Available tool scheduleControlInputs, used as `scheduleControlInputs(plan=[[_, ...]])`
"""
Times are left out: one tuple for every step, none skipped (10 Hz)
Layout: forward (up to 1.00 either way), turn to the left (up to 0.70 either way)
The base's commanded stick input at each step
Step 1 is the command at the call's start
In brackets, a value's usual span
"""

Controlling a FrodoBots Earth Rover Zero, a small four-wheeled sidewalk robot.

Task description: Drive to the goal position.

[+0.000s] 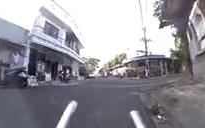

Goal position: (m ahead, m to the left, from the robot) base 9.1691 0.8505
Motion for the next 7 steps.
scheduleControlInputs(plan=[[0.70, -0.35], [0.70, -0.35], [0.70, -0.35], [0.70, -0.35], [0.70, -0.35], [0.70, -0.35], [0.70, -0.35]])
